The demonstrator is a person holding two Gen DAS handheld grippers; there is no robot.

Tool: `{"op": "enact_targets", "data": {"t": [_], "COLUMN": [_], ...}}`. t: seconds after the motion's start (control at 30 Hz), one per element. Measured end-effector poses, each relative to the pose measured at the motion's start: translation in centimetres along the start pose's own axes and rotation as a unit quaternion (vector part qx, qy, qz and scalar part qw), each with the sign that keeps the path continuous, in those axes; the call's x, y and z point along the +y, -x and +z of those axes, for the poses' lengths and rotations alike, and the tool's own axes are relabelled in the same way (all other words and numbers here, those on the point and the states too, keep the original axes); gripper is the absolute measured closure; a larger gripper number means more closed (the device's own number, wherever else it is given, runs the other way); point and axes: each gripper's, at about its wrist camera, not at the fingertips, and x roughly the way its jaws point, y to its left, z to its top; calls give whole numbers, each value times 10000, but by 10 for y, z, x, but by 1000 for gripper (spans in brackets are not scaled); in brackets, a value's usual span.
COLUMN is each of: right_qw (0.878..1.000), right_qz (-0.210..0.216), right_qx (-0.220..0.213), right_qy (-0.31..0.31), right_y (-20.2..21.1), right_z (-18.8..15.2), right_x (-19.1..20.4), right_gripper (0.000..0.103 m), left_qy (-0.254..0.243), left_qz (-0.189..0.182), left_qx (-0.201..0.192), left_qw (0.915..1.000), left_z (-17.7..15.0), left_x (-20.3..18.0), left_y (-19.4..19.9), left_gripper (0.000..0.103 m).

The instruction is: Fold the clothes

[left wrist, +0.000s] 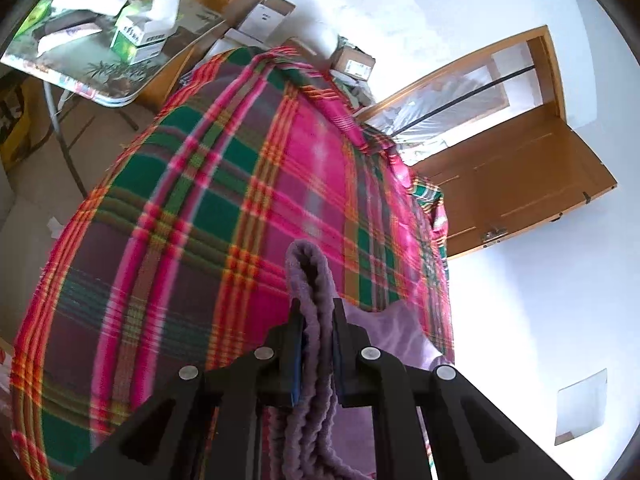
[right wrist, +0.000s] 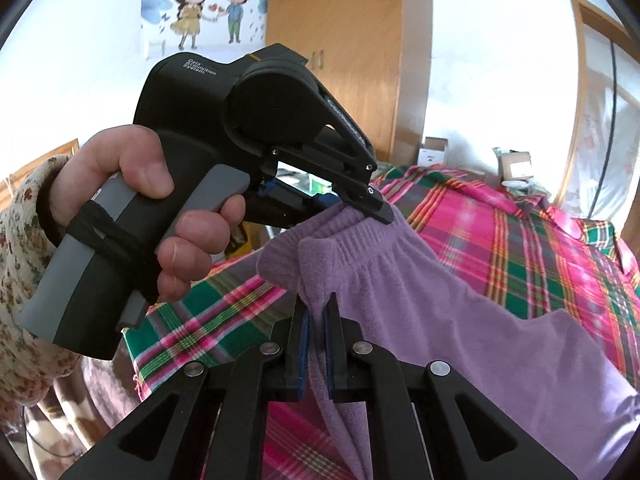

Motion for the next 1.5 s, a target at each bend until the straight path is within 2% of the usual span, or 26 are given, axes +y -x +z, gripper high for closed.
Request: {"op": "enact_targets", "data": {"t": [0.33, 0.57, 1.2, 1.5], "right_qw": [9970, 9945, 9805, 9713], "right_qz": [-293, -474, -1203, -1494], "right_qx": [-516, -574, -635, -549], "right_qy": [-499, -738, -1416, -1767], "right_y": [57, 71, 133, 149], "right_z": [-2, -11, -50, -69], "right_x": [-38, -66, -120, -144], "right_gripper": [96, 96, 96, 96], "left_qy": [-341, -527, -916, -1086], "left_qz": [-236, -375, -827, -870], "left_qx": [2, 99, 822, 1271], "left_qw": [9991, 9979, 9889, 9821], "left_z": [-8, -21, -45, -53], "left_x": [-63, -95, -166, -194], "left_y": [-8, -28, -101, -141], "left_gripper": [91, 91, 91, 91]}}
